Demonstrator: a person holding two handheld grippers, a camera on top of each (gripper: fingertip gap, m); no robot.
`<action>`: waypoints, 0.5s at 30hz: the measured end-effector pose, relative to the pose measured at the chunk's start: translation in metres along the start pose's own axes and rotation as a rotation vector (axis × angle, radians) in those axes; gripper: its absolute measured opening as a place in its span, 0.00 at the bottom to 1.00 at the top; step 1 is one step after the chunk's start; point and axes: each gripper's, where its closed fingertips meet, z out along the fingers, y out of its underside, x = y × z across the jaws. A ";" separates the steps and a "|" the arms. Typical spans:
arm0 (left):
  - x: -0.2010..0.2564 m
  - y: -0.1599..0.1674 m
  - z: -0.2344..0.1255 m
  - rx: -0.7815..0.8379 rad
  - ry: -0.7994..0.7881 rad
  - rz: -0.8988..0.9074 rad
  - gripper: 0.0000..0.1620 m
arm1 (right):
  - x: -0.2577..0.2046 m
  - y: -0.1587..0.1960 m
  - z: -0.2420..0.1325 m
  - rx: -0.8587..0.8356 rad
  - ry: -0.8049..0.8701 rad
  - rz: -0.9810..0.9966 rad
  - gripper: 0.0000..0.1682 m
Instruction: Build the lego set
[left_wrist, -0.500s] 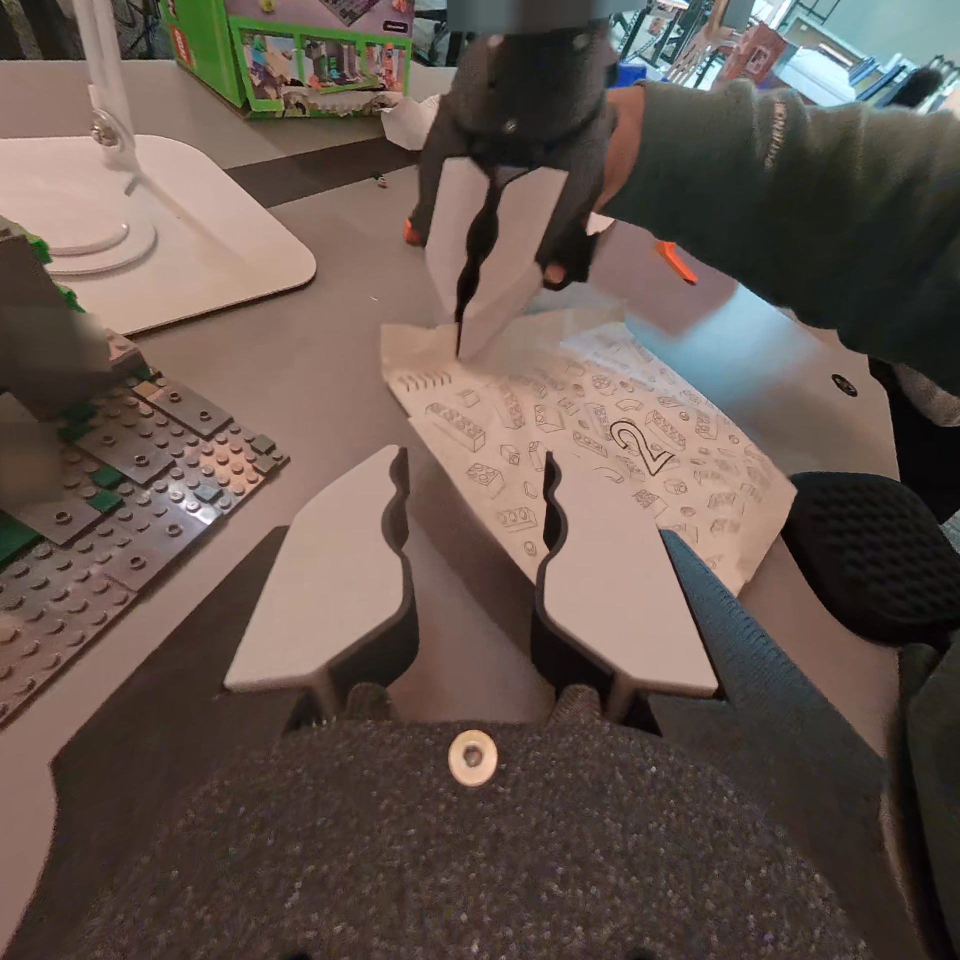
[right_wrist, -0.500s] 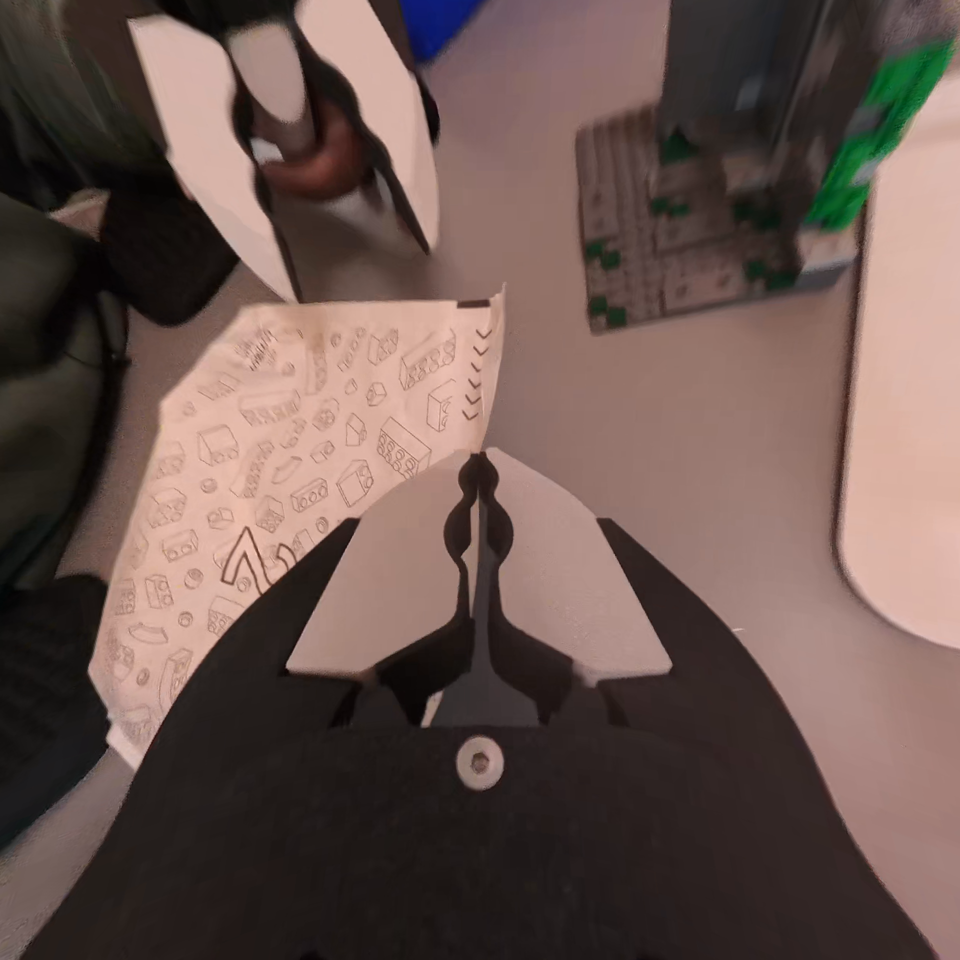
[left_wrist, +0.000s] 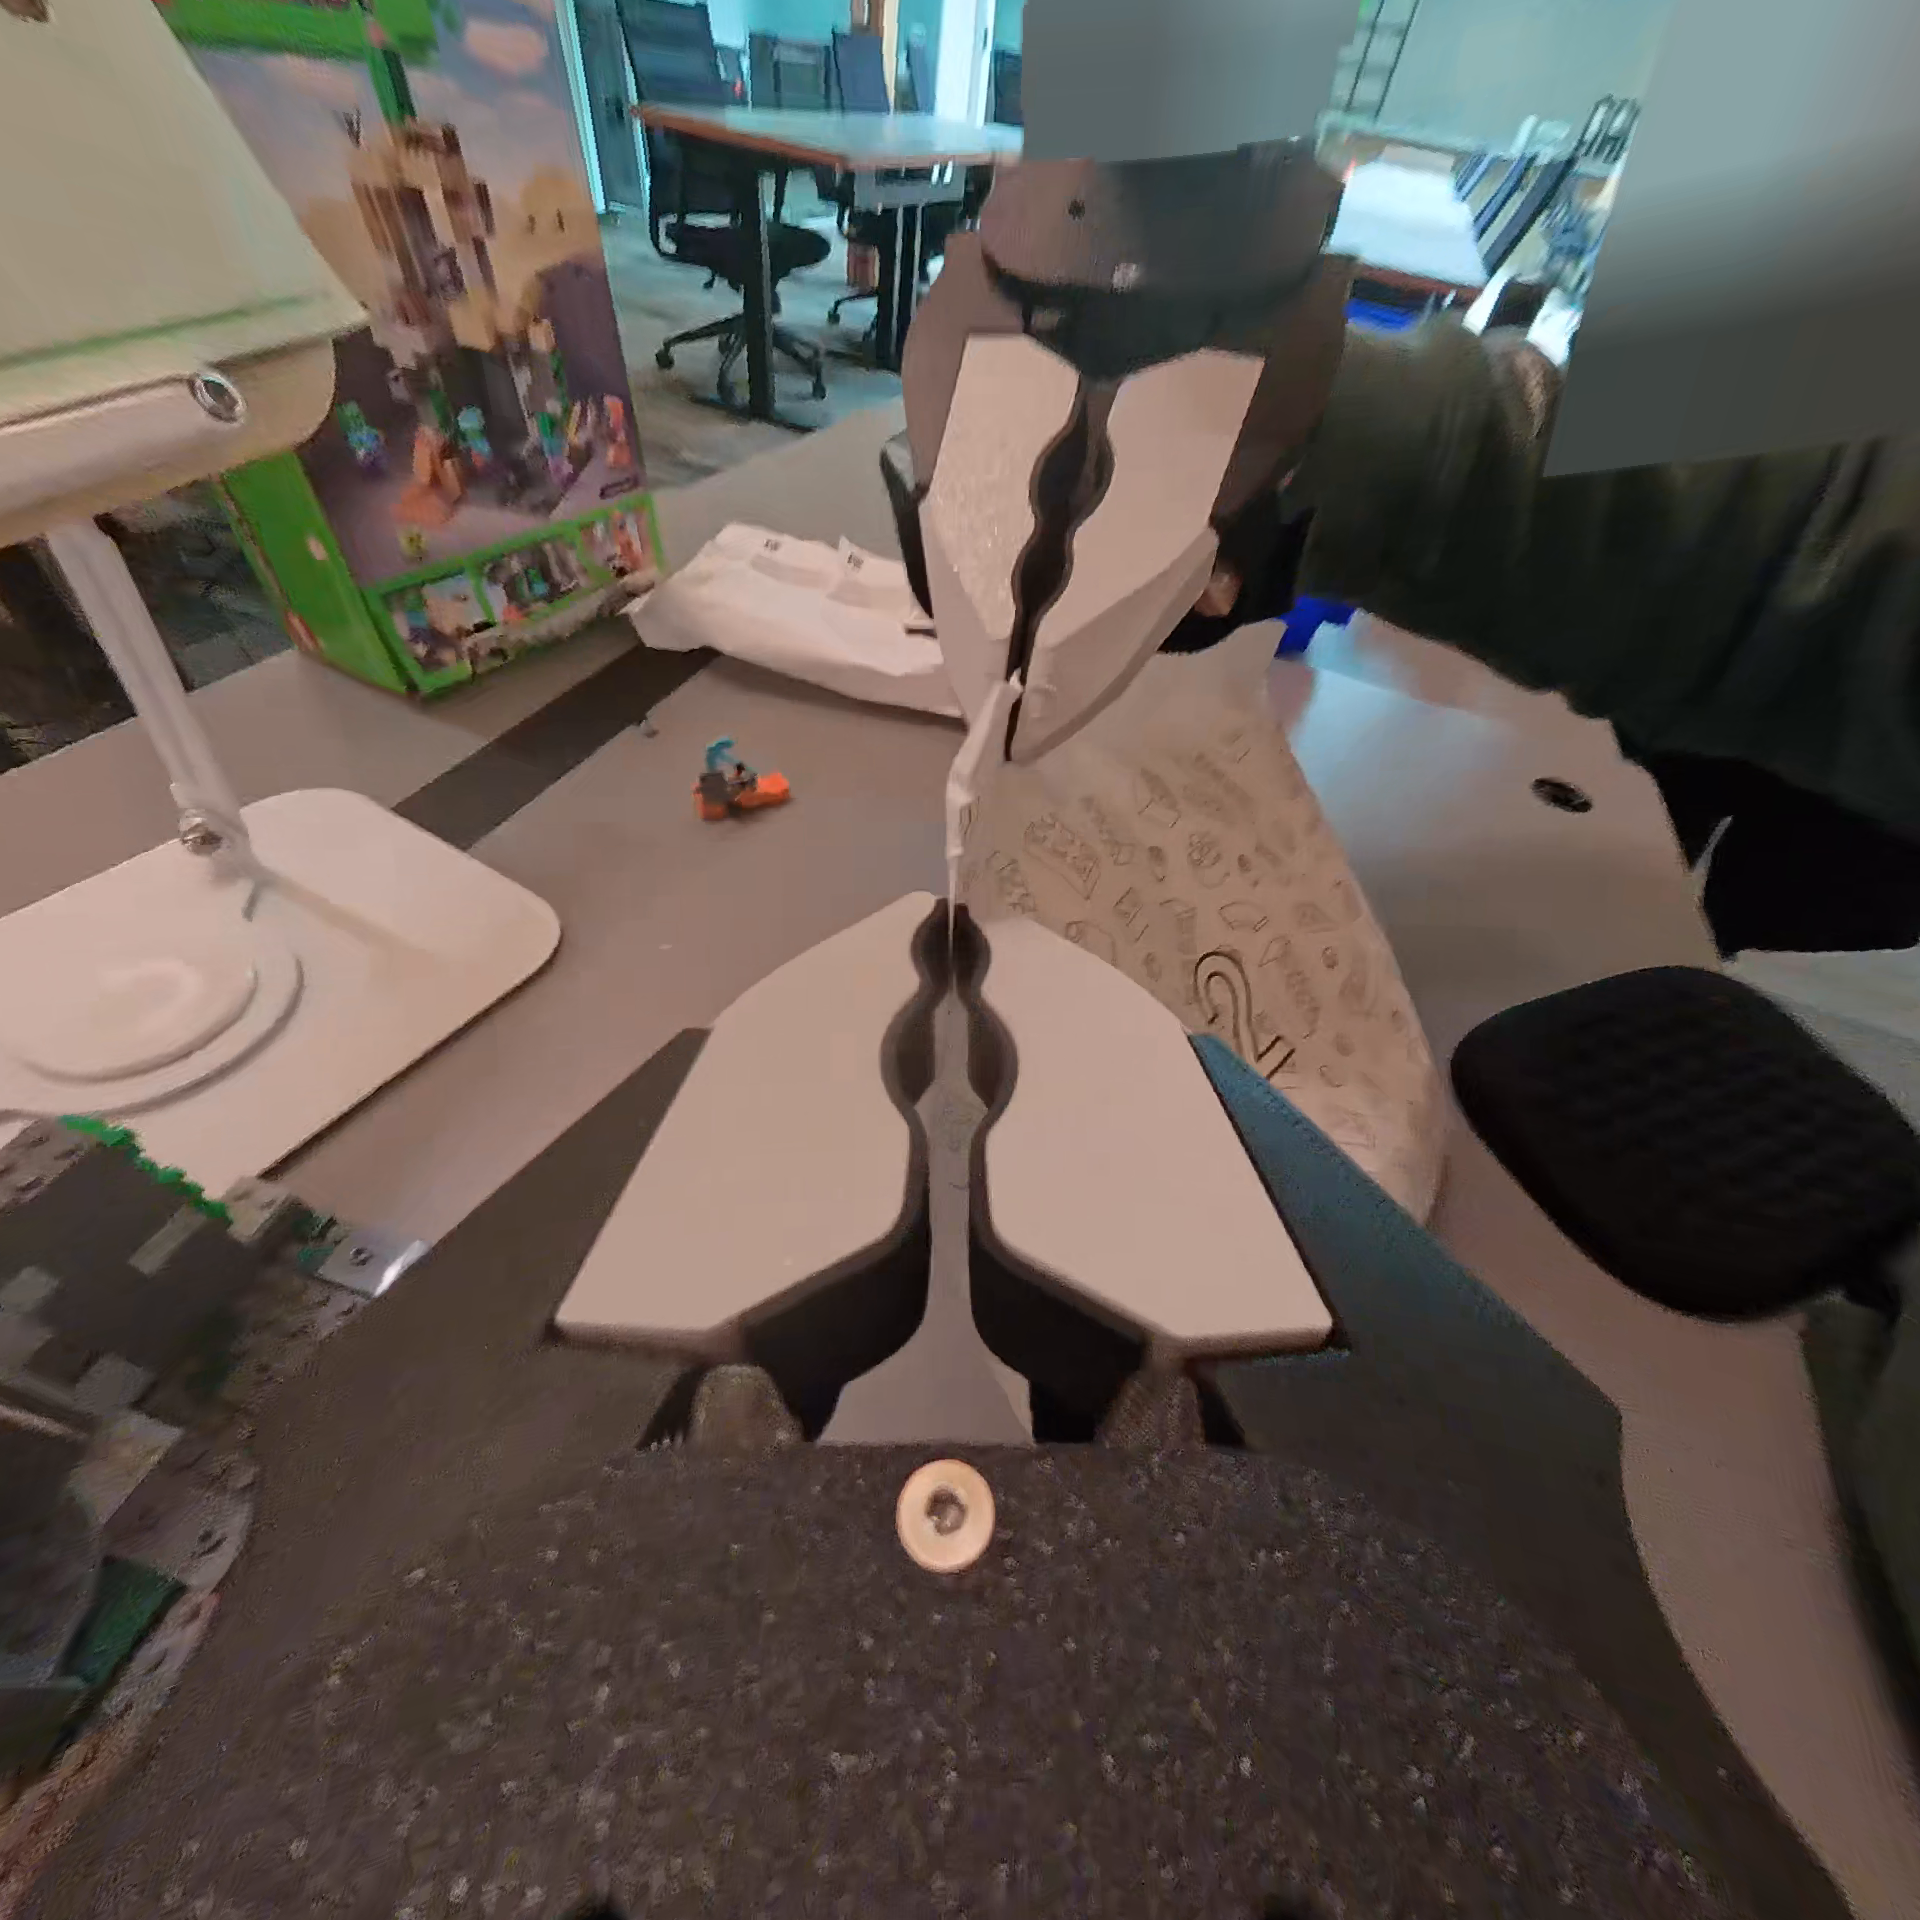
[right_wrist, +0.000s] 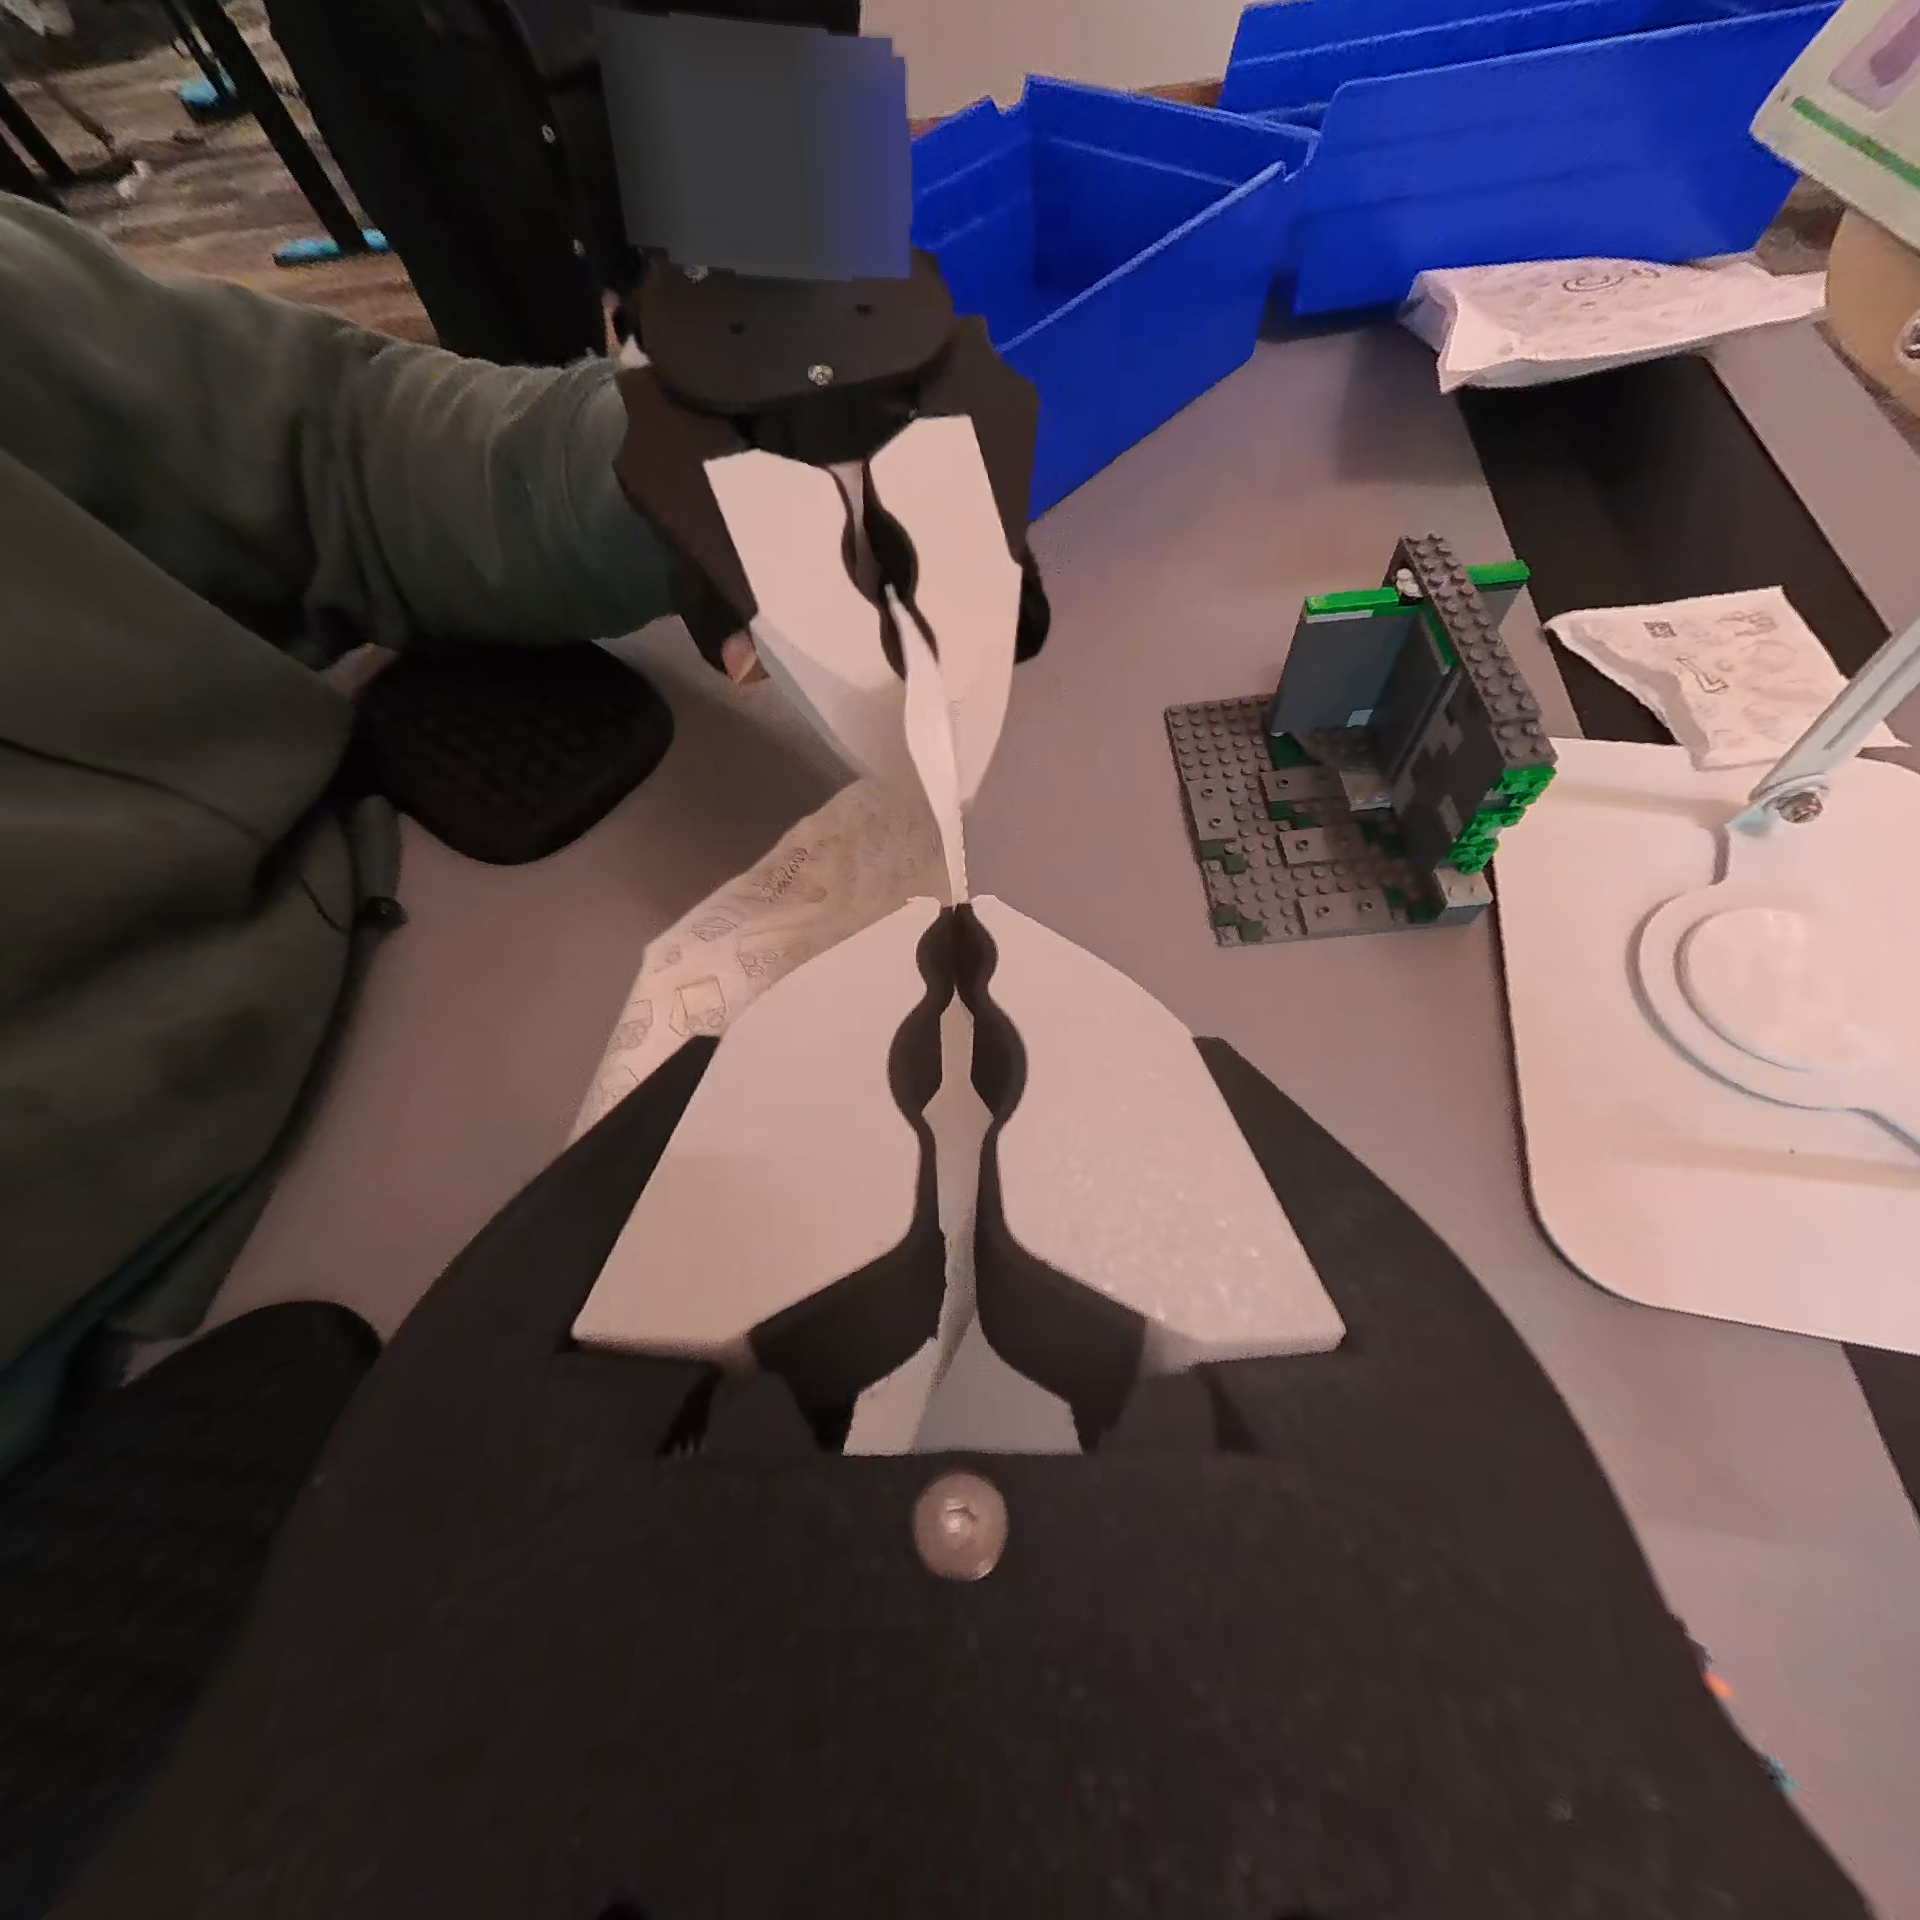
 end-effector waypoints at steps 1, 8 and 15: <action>0.004 -0.002 -0.001 0.002 0.027 -0.019 0.00 | -0.003 -0.001 -0.002 0.013 -0.009 0.013 0.00; 0.014 -0.003 -0.010 -0.106 0.082 -0.067 0.00 | -0.007 -0.008 0.003 -0.096 0.087 -0.156 0.01; 0.020 0.000 -0.011 -0.209 0.101 -0.018 0.00 | -0.016 -0.040 0.023 -0.347 0.086 -0.409 0.14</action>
